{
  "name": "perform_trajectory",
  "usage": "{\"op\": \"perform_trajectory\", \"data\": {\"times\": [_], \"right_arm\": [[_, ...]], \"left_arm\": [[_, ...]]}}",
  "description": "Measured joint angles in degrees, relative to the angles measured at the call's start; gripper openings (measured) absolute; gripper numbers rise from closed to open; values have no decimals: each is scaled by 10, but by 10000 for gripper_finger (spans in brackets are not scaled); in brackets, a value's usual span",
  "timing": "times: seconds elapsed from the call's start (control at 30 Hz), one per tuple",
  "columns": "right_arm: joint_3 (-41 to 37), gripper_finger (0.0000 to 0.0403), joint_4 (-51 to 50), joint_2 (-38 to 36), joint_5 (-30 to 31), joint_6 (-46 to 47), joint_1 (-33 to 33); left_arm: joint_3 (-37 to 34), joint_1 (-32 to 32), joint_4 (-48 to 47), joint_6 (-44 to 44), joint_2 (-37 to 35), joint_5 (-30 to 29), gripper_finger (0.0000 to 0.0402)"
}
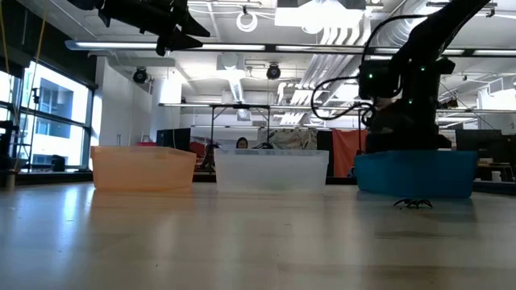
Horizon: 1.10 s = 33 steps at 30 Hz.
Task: Sort Halloween decoration
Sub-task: Put the purple spider toy into the blue bin
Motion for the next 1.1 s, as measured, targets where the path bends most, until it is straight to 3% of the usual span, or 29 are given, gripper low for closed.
{"op": "perform_trajectory", "data": {"times": [0.9,1.0,1.1], "right_arm": [[0,1,11,23,4,53,0],[0,16,9,23,4,64,0],[0,58,11,23,-9,77,0]], "left_arm": [[0,0,0,0,0,0,200],[0,0,0,0,0,0,200],[0,0,0,0,0,0,200]]}}
